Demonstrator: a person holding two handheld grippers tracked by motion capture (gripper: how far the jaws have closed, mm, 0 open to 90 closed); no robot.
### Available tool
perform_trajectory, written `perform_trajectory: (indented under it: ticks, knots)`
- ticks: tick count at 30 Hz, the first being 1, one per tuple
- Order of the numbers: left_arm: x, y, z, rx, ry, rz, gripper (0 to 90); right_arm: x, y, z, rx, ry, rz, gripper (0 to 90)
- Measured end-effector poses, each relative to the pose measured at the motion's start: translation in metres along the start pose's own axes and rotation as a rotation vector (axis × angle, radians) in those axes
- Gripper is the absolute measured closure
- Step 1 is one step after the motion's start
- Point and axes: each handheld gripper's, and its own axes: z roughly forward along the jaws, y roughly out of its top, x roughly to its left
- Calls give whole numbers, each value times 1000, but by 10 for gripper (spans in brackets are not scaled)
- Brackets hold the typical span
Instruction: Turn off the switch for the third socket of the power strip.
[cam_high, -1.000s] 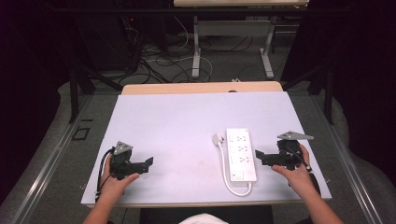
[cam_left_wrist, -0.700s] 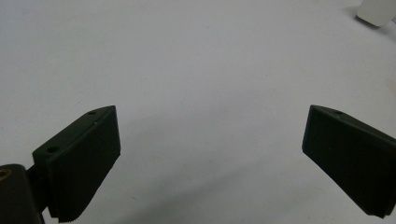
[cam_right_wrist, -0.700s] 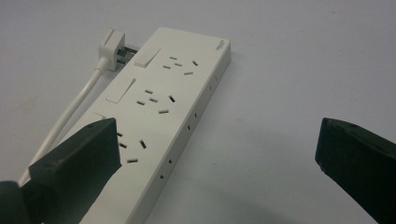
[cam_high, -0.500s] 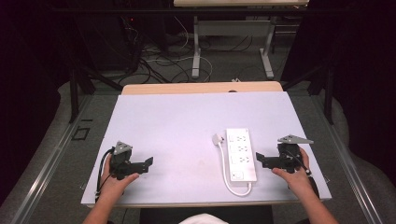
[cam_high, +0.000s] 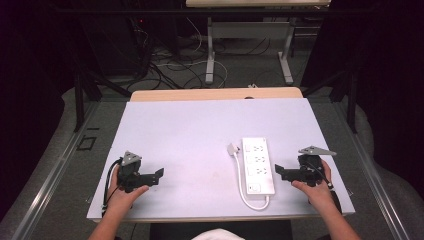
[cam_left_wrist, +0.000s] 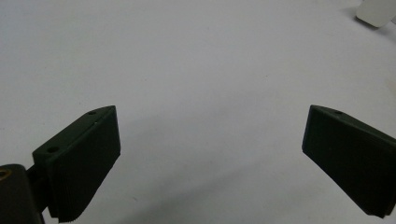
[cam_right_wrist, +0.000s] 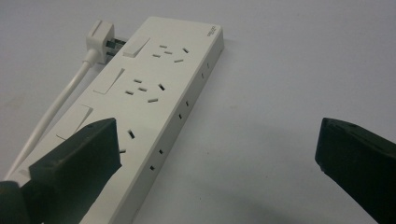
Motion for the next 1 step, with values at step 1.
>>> perform_trajectory:
  ticks: [1]
  knots:
    - [0,0,0,1,-1,1,43,0,0,0,0,0,1,0]
